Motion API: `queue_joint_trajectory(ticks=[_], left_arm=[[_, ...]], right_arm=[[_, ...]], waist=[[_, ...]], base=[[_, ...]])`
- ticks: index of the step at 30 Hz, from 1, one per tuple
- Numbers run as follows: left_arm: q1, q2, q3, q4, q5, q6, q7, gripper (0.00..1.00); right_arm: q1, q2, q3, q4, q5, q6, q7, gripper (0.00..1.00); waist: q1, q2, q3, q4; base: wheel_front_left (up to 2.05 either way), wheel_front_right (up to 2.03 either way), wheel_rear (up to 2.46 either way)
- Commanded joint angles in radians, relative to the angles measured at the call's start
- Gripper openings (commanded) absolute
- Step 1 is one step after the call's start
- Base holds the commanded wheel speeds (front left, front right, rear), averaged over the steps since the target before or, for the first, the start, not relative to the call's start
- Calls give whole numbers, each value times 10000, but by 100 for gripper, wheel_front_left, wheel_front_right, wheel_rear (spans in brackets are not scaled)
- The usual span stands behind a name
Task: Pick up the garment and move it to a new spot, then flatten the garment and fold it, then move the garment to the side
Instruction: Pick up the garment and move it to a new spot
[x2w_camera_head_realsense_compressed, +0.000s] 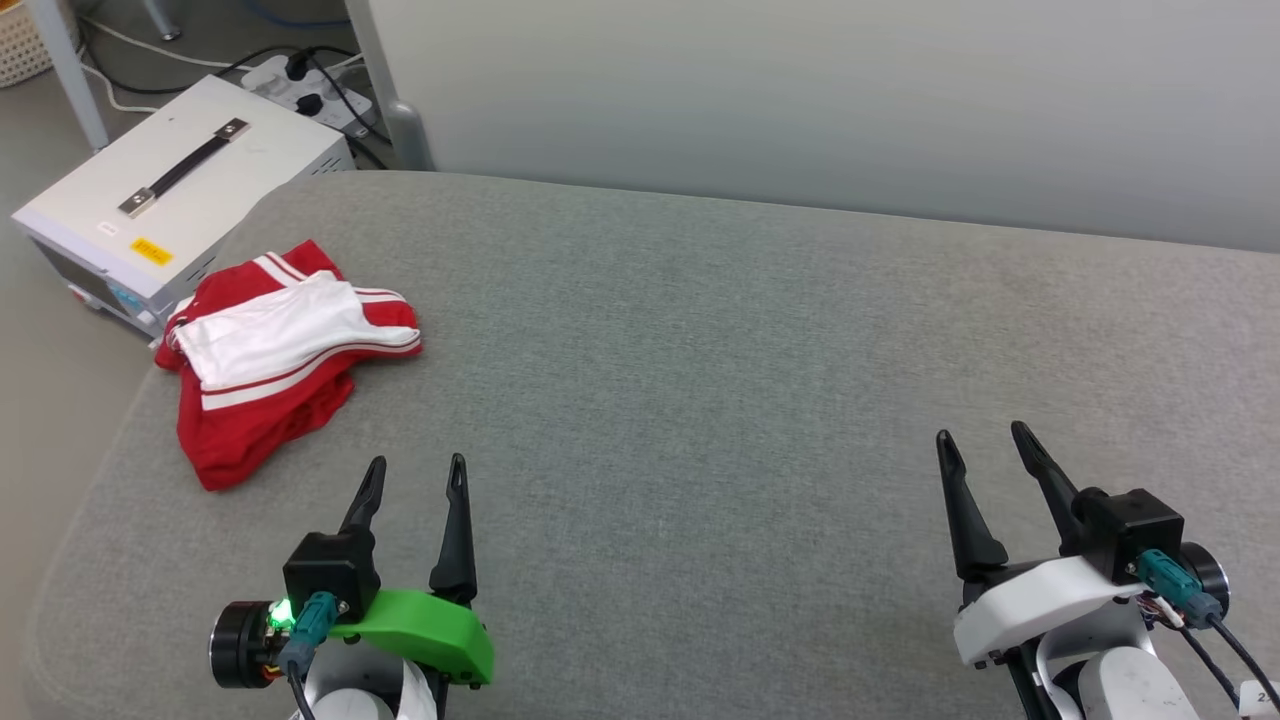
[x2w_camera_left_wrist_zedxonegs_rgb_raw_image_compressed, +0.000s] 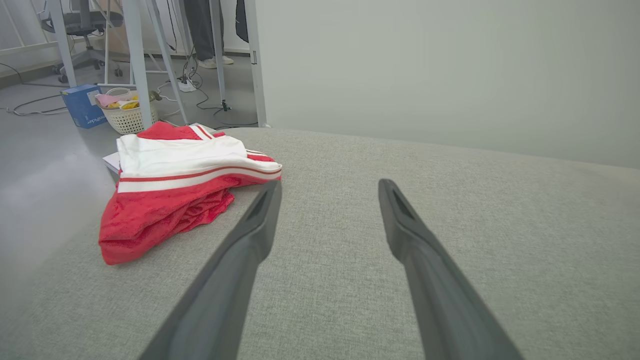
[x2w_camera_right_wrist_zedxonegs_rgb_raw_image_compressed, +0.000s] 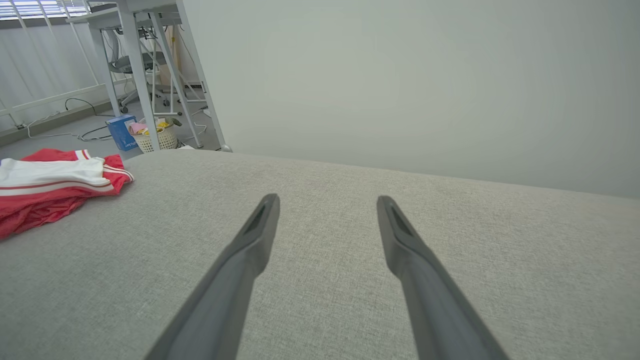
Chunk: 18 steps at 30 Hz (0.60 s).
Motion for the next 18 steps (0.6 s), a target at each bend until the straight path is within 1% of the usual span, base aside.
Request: queue_joint_trajectory(ticks=[1, 11, 18], left_arm=[[-111, 23, -19, 73, -117, -6, -120, 100], [-73, 25, -44, 227, -159, -13, -327, 100], [-40, 27, -77, 301, -190, -35, -469, 100]], right_arm=[[-200, -41, 26, 66, -8, 57, -118, 100], [-254, -46, 269, 267, 165, 63, -322, 100], [-317, -49, 404, 405, 305, 67, -463, 100]], waist=[[-1, 100, 18, 518], [-1, 110, 6, 1844], [-1, 116, -5, 2601]], base=[[0, 0, 0], [0, 0, 0], [0, 0, 0]])
